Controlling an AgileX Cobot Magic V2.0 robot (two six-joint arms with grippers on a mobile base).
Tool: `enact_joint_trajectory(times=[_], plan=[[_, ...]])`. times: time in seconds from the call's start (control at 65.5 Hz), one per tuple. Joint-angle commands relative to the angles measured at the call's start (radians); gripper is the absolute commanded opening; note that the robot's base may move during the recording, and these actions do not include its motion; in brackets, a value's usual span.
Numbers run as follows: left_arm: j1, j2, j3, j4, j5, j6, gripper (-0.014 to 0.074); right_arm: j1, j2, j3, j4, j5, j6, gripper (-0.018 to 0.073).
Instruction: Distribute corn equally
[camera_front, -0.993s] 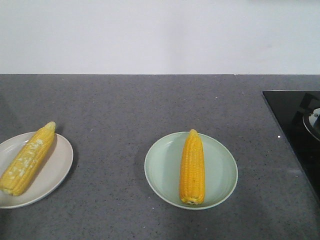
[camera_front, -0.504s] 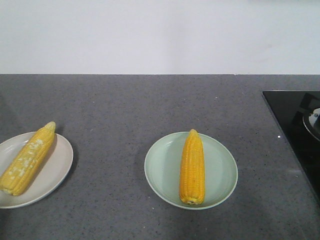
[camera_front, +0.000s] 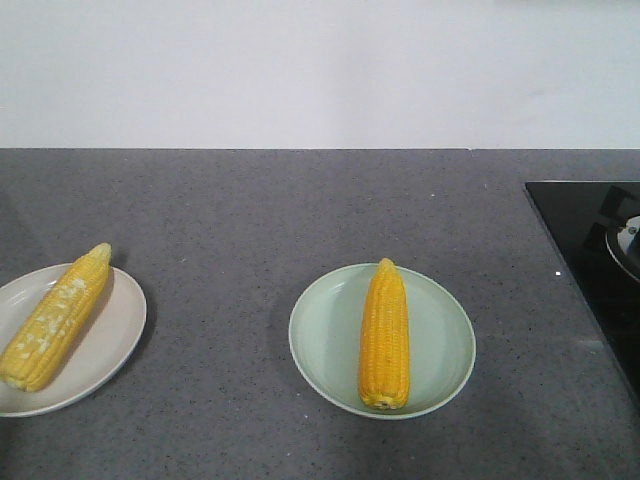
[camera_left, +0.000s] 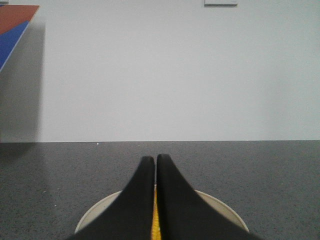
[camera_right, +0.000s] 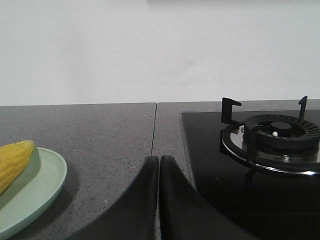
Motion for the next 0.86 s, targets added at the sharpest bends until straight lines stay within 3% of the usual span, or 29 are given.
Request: enact_joint_trajectory(times=[0.0,0.199,0.366,0.84], plan=[[0.002,-0.016,-0.022,-0.002,-0.074,-0.006,-0.0008,0.002,-0.007,0.008,-0.007,-0.086,-0.009,-0.0005],[0.002,-0.016,-0.022,-0.002,-0.074,-0.006,-0.0007,0.017,-0.007,0.009,-0.007,-0.08,-0.009,-0.0005],[0.002,-0.016,-0.022,-0.002,-0.074,-0.006,-0.0006,0.106,-0.007,0.009,-0.007,-0.08,-0.009,-0.0005],[0.002,-0.016,-0.022,-0.002,-0.074,-0.006,-0.0006,0.081,-0.007,0.009,-0.007,-0.08,-0.009,-0.0005]])
